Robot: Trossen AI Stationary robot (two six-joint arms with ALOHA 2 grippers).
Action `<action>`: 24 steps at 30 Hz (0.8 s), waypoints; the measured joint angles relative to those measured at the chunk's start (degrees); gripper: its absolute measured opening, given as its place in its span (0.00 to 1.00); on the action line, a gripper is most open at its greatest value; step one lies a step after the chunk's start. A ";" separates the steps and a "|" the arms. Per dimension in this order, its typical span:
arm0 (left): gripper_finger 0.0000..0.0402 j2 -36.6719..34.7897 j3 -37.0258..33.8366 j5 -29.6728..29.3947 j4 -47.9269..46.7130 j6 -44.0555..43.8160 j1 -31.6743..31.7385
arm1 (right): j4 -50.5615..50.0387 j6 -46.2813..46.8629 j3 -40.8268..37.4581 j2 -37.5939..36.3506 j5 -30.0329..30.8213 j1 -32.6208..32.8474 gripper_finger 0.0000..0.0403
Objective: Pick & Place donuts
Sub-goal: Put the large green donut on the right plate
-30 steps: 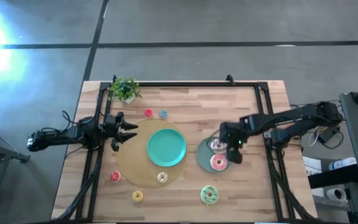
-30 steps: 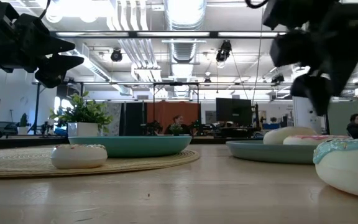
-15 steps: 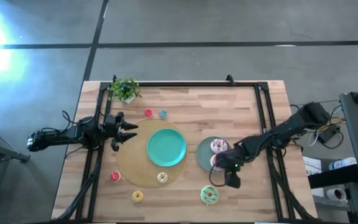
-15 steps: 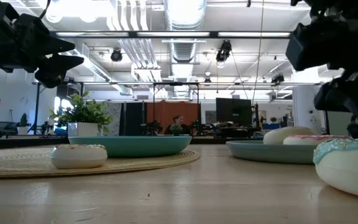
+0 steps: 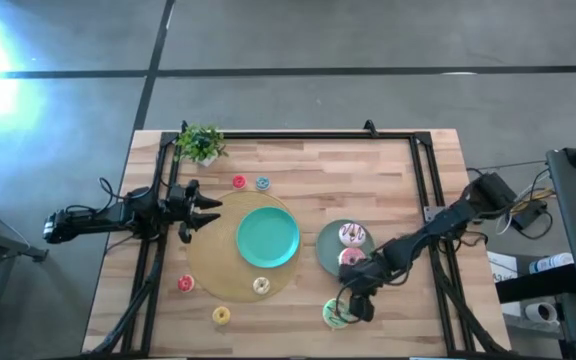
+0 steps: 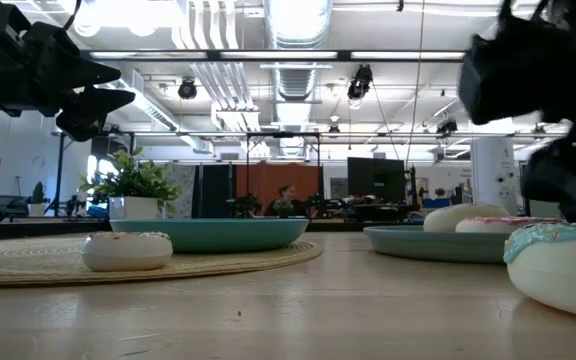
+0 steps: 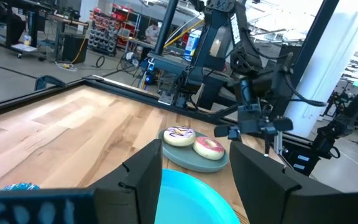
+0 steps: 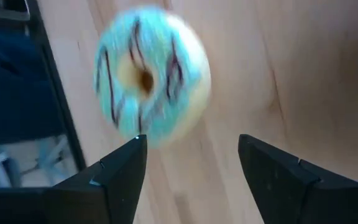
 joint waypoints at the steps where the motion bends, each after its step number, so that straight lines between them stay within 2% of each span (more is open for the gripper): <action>1: 0.41 -0.02 0.00 0.02 0.04 0.00 0.00 | 0.09 -0.97 0.93 0.76 1.15 0.16 0.61; 9: 0.41 0.02 0.01 0.02 0.08 0.00 0.00 | -0.67 -10.18 7.04 5.99 6.45 0.20 0.60; 17: 0.41 0.18 0.00 0.03 0.12 0.00 0.02 | -0.70 -16.93 9.64 8.73 6.90 0.41 0.59; 24: 0.41 0.24 0.02 0.02 0.06 0.00 0.01 | -0.96 -28.95 9.73 10.42 6.94 1.63 0.56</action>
